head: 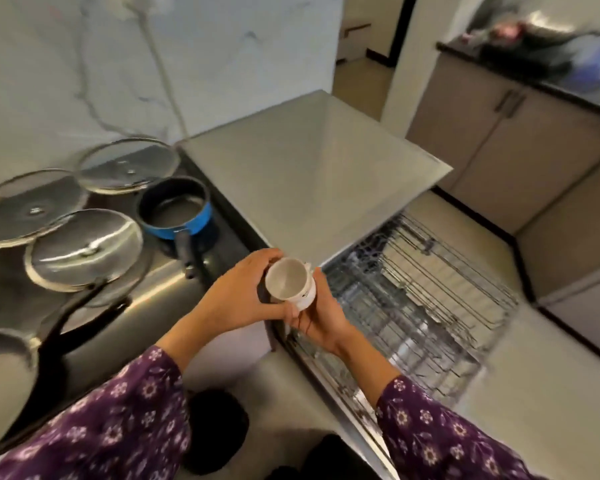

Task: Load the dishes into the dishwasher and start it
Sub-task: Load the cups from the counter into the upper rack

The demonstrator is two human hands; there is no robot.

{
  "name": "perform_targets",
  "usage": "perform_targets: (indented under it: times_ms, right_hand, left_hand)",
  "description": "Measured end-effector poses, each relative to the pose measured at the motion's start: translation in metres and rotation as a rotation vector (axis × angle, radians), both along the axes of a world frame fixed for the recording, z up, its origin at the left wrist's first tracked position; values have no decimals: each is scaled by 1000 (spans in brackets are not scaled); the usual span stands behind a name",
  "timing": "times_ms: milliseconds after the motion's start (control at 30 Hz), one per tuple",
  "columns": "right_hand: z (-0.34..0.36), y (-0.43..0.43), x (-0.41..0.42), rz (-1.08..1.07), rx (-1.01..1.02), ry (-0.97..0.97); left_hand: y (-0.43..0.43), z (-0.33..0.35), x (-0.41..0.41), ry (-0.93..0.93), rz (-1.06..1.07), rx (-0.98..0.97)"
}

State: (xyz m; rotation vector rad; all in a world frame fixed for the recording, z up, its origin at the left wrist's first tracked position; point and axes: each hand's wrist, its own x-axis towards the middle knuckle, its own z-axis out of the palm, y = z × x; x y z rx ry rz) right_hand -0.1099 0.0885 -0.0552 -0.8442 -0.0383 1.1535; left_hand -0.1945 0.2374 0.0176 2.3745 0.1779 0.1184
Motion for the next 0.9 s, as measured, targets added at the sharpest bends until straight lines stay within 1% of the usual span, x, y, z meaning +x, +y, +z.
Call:
perform_targets:
  times_ms: [100, 167, 233, 333, 400, 433, 500, 600, 700, 767, 900]
  right_hand:
    - [-21, -52, 31, -135, -107, -42]
    - [-38, -80, 49, -214, -212, -100]
    - [-52, -98, 64, -219, -390, -257]
    - [-79, -111, 86, -143, -654, -504]
    - [-97, -111, 99, -55, -842, -729]
    - [-104, -109, 106, -1, -931, -830]
    - [-119, -101, 118, 101, -1033, -964]
    - [-141, -87, 135, 263, -1112, -1156]
    - [-164, -74, 146, 435, -1133, -1323]
    - [-178, -66, 153, 524, -1132, -1360]
    - [-203, -50, 163, 667, -1074, -1398]
  left_hand:
    - [-24, -23, 49, 97, -82, -101]
    - [-34, -38, 80, 103, -111, -79]
    - [-41, -51, 107, 85, -145, 24]
    - [-49, -71, 138, 30, -255, 247]
    - [-52, -83, 152, 6, -346, 417]
    - [-52, -90, 159, 2, -375, 467]
    - [-48, -105, 170, 18, -418, 538]
    - [-36, -123, 180, 84, -441, 615]
    - [-25, -133, 185, 27, -382, 502]
    - [-22, -139, 186, -25, -362, 438]
    - [-14, -149, 189, -59, -372, 425]
